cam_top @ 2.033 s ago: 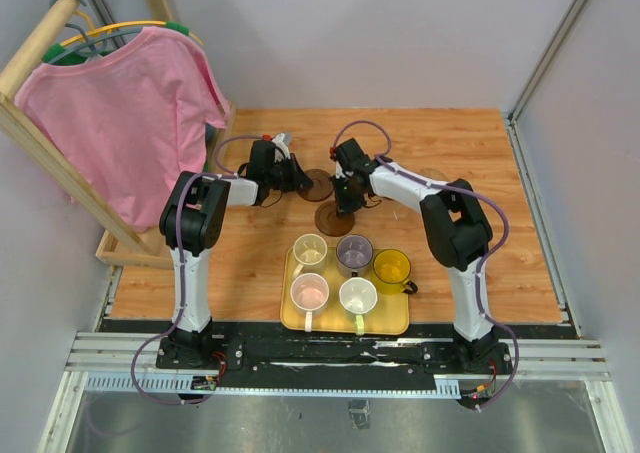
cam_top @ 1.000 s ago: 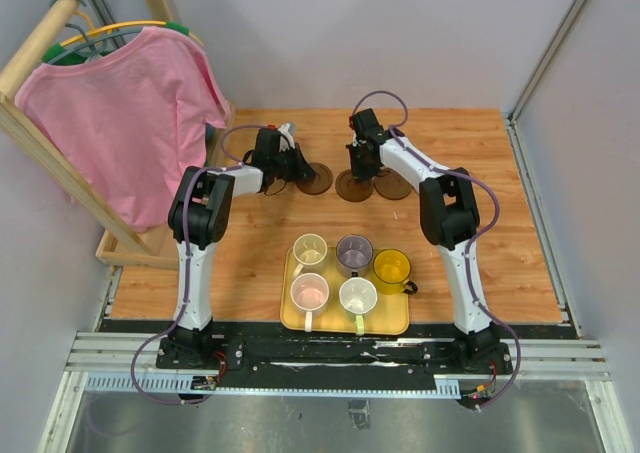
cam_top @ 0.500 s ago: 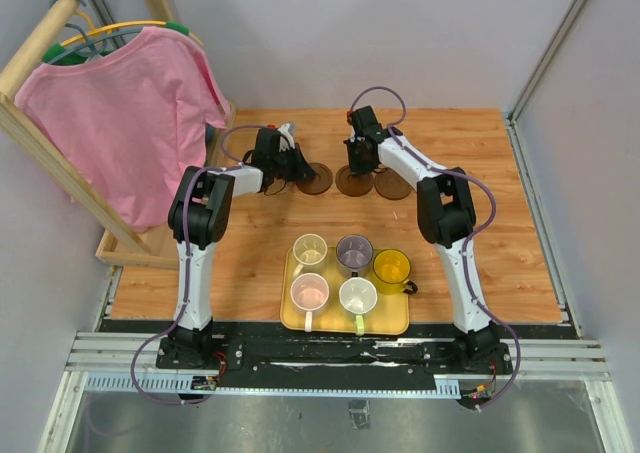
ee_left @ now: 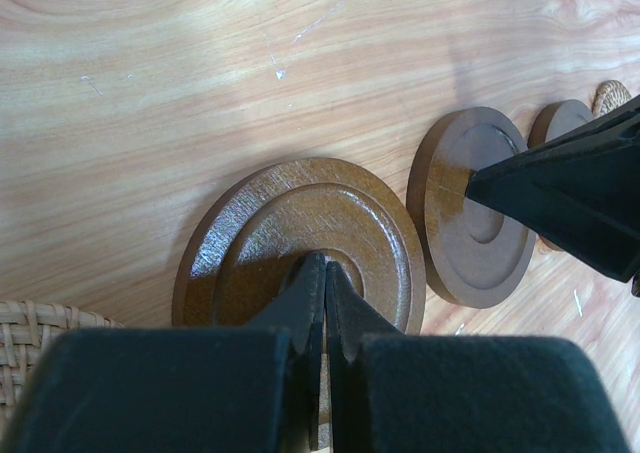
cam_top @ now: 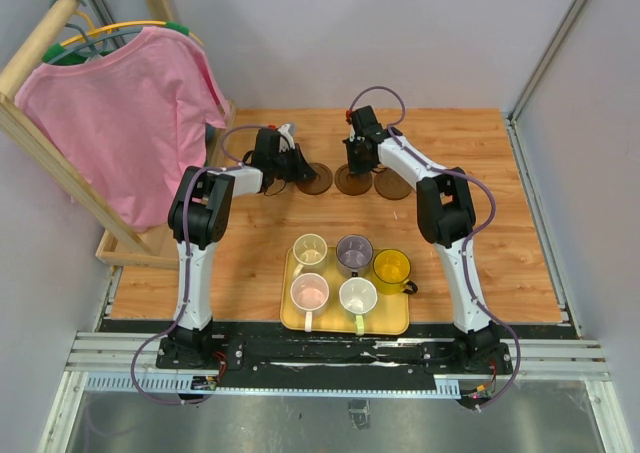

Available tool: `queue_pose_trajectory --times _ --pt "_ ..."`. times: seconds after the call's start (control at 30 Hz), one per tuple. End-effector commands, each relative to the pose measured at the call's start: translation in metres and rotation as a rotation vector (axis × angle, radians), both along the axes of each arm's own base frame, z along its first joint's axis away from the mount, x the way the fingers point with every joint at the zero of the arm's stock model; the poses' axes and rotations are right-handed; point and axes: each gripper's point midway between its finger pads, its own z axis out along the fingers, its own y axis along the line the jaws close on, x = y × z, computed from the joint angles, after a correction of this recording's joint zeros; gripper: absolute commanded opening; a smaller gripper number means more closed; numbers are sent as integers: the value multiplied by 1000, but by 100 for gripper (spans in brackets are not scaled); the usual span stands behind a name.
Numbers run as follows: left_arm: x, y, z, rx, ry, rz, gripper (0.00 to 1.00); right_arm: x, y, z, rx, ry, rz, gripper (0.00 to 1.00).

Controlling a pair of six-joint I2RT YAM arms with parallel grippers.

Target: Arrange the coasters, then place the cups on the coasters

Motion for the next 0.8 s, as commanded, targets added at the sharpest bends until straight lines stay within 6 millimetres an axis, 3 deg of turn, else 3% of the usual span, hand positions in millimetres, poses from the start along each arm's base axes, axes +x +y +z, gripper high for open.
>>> queue_pose_trajectory --times 0.0,0.2,0.43,0.77 --pt "-10 5 -19 18 46 -7 1 9 -8 1 -9 -17 -3 3" --pt "-7 3 -2 2 17 -10 0 12 -10 18 -21 -56 1 4" --pt "-3 -1 38 -27 -50 -19 1 13 -12 53 -12 -117 11 5" --pt "-11 3 98 -52 -148 -12 1 -9 -22 104 8 -184 6 5"
